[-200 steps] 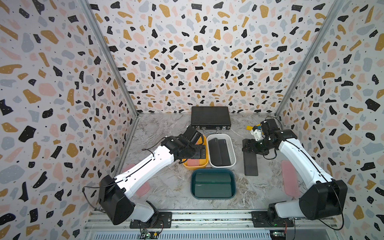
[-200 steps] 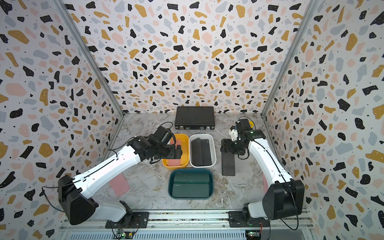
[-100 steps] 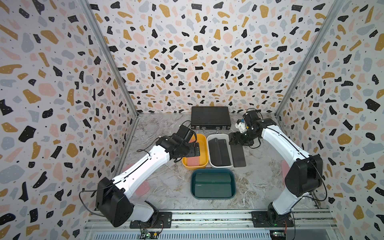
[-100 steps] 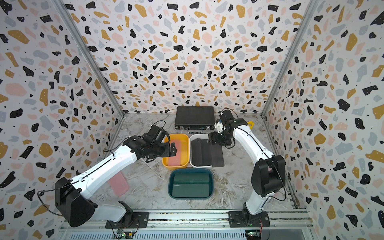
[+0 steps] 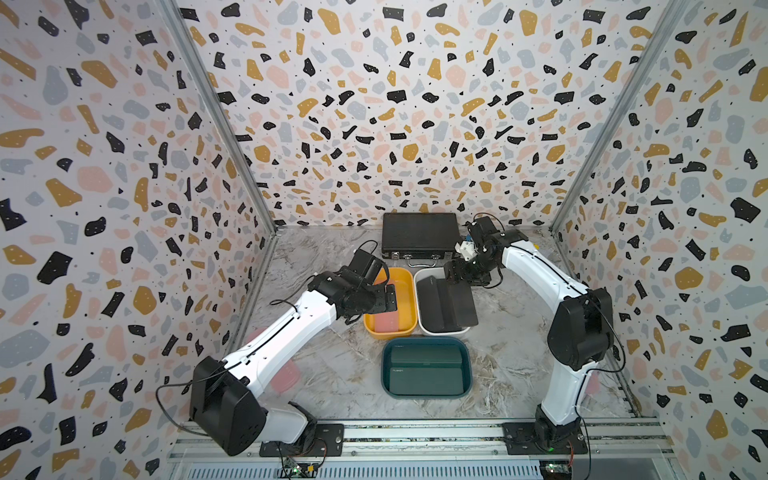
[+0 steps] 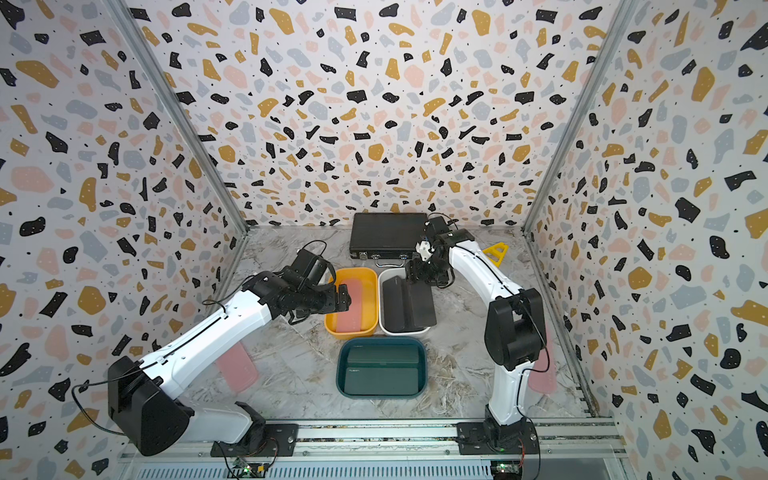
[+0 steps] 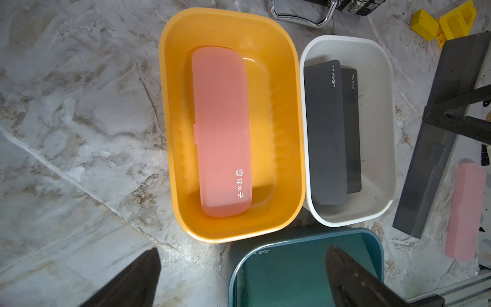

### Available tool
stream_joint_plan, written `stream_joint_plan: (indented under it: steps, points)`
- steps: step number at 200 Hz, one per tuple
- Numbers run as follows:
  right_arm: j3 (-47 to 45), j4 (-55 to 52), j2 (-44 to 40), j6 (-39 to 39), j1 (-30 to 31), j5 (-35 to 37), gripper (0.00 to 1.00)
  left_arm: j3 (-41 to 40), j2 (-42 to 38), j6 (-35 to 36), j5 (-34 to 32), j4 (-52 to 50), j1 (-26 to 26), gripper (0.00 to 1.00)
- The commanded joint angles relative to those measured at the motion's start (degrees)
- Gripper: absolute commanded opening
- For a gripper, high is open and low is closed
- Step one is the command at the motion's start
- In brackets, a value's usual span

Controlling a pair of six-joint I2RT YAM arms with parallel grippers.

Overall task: Place the pencil cases by color into the storage box
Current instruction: Place the pencil case at the storage box.

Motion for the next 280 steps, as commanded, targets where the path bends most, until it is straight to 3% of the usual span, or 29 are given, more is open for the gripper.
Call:
stream_joint_plan:
  steps: [1, 280]
  points:
    - [2.77, -0.34, 0.11, 0.73, 0.52, -0.76, 0.5, -0.66, -1.44, 0.74, 0.59, 0.96, 0.5, 1.0]
    - [5.01, 2.13, 10.33, 2.09, 1.86, -1.31, 0.53, -1.41, -0.8, 1.35, 2.16, 1.03, 2.38, 1.0]
